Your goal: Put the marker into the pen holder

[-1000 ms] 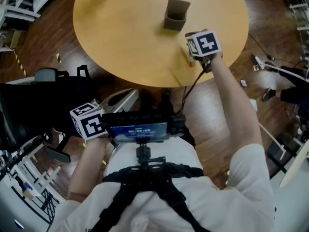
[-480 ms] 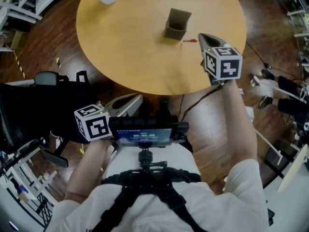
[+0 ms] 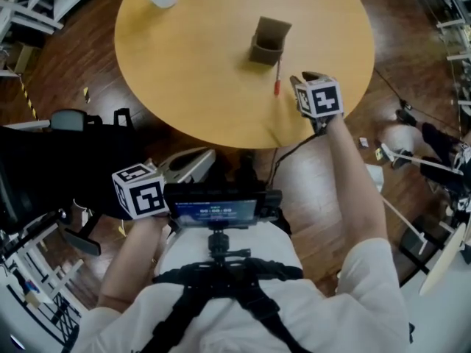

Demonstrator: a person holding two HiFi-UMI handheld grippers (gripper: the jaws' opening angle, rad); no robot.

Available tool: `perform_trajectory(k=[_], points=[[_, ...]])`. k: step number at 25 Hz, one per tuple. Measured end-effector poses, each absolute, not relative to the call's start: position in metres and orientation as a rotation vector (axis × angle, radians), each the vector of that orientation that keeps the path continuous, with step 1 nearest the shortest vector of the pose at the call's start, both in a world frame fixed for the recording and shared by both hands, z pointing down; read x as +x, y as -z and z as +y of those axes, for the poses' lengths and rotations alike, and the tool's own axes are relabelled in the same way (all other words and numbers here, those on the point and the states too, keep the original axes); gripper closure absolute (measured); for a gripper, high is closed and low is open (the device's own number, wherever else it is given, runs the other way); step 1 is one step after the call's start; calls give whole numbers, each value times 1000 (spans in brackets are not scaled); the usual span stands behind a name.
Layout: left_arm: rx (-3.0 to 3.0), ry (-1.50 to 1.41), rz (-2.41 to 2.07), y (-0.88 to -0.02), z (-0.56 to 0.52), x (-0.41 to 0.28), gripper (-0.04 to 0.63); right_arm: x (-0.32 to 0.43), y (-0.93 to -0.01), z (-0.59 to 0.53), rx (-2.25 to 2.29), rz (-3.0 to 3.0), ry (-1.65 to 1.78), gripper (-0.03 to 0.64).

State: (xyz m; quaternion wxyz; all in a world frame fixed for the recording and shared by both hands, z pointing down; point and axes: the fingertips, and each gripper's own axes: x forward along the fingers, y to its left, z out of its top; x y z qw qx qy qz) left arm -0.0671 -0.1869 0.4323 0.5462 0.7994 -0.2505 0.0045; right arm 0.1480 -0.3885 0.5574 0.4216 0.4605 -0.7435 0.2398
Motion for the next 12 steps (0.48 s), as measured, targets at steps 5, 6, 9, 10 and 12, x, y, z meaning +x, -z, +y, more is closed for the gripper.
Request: perform_trajectory(k=[5, 6, 9, 10, 12], points=[[1884, -20, -659, -438, -188, -72, 594, 115, -595, -359, 1139, -1838, -684, 472], [1882, -16, -661, -438, -187, -72, 594, 110, -603, -355, 1161, -1816, -718, 472], [1883, -10, -664, -435, -187, -69, 594, 116, -625, -347, 1237, -1662, -729, 472], [1884, -7, -667, -435, -187, -69, 594, 117, -627, -347, 1254, -1636, -711, 484], [1885, -2, -669, -435, -189, -69, 594, 117, -626, -350, 1276, -1631, -671, 517]])
